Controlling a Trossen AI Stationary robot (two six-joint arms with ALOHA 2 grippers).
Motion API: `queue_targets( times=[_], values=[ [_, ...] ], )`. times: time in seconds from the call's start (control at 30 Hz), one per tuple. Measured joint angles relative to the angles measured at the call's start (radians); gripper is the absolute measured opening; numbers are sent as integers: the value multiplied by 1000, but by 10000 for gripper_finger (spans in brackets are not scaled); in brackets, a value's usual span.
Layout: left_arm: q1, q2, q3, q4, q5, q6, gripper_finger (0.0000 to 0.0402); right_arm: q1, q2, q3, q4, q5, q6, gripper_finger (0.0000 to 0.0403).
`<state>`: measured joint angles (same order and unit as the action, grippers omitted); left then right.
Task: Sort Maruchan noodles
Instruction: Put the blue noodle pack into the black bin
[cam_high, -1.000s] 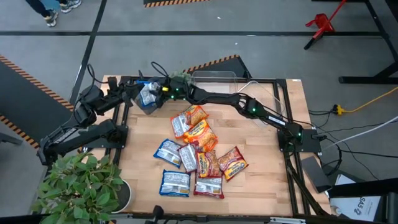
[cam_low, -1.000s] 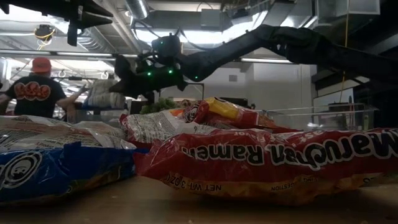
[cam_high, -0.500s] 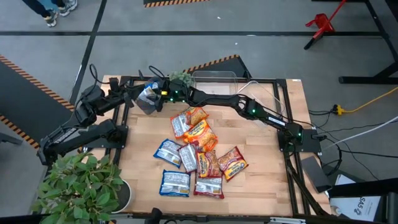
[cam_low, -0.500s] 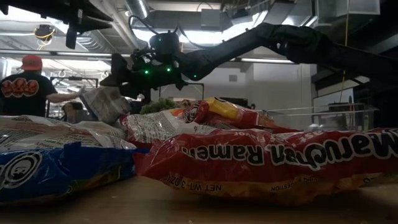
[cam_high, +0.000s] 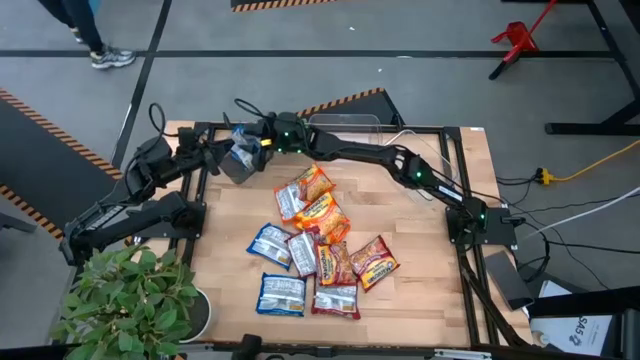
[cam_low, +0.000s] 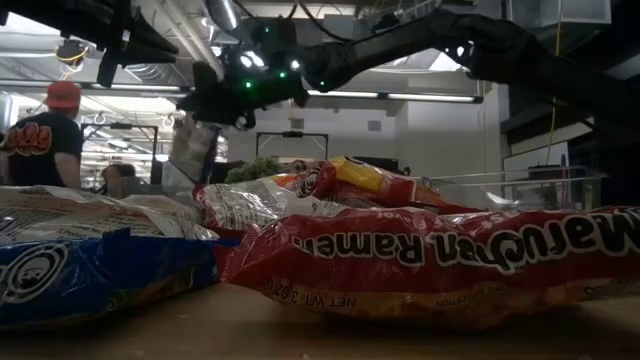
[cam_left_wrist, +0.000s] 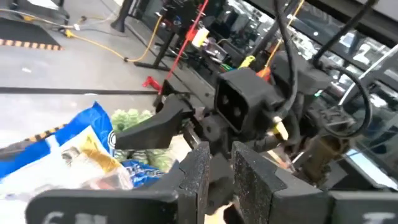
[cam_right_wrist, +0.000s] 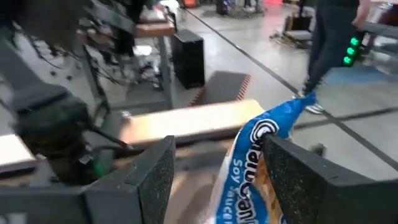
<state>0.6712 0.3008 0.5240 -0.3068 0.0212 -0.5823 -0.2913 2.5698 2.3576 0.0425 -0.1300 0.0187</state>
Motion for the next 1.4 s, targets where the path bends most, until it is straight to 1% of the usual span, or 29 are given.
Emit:
queue_targets(
  times=[0.17, 0.27, 0.43, 0.53, 0.7, 0.73, 0.83, 0.97, 1.1, 1.2, 1.3, 1.4],
  values=[
    [0, 8, 0, -2, -3, 16, 64, 2, -11, -1, 31, 4, 6, 230],
    [0, 7, 0, 0, -8, 17, 64, 5, 3, 3, 46, -5, 7, 230],
    [0, 7, 0, -6, 8, 13, 64, 10, 29, -4, -31, -18, 3, 230],
    [0, 7, 0, -47, 15, 13, 64, 10, -15, -2, -137, -20, -23, 230],
    [0, 35, -2, -143, -18, 17, 64, 8, -117, -1, -423, -16, -37, 230],
    [0, 50, -7, -148, -24, 17, 64, 6, -141, -2, -491, -8, -49, 230],
    [0, 111, -28, -148, -21, 18, 64, 3, -214, -1, -618, 27, -70, 230],
    [-1, 231, -62, -146, -13, 48, 64, 2, -287, -1, -743, 76, -103, 230],
    [-9, 351, -75, -103, -44, 96, 51, 3, -351, -1, -825, 121, -125, 230],
    [-26, 434, -74, -92, -103, 136, 35, 3, -389, 0, -867, 145, -129, 230],
    [-42, 503, -74, -84, -163, 163, 20, 3, -406, -1, -898, 147, -129, 230],
    [-44, 560, -74, -96, -169, 155, 8, 3, -413, -1, -911, 147, -129, 230]
  ],
)
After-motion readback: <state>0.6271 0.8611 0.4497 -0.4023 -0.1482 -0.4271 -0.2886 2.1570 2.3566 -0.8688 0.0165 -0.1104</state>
